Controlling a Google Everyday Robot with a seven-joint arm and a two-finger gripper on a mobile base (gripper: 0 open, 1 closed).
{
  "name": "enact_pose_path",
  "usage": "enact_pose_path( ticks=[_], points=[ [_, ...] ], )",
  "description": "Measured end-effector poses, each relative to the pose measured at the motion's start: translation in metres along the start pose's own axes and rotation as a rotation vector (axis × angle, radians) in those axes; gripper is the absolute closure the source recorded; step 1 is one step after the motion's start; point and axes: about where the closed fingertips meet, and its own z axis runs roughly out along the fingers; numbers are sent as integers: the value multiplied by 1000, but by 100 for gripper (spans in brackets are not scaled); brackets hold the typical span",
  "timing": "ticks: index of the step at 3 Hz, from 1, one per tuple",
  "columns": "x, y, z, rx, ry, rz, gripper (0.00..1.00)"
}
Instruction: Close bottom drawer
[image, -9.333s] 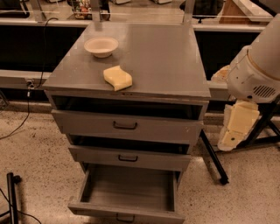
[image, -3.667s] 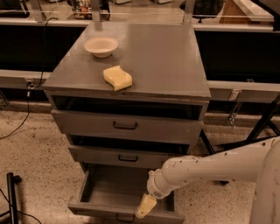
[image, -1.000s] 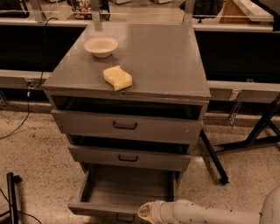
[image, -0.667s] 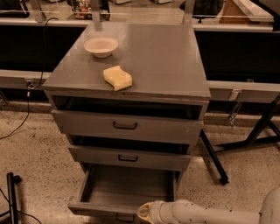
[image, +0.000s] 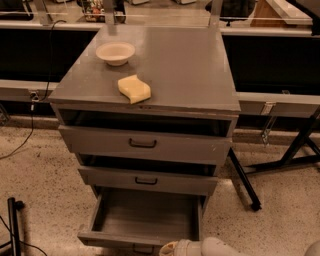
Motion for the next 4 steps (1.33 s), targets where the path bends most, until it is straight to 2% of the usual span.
enact_pose_path(
  ticks=[1,3,4],
  points=[
    [36,34,3,-25,-84,-29,100],
    [36,31,13,-19,-103,-39,100],
    [34,22,16,0,-103,-39,100]
  ],
)
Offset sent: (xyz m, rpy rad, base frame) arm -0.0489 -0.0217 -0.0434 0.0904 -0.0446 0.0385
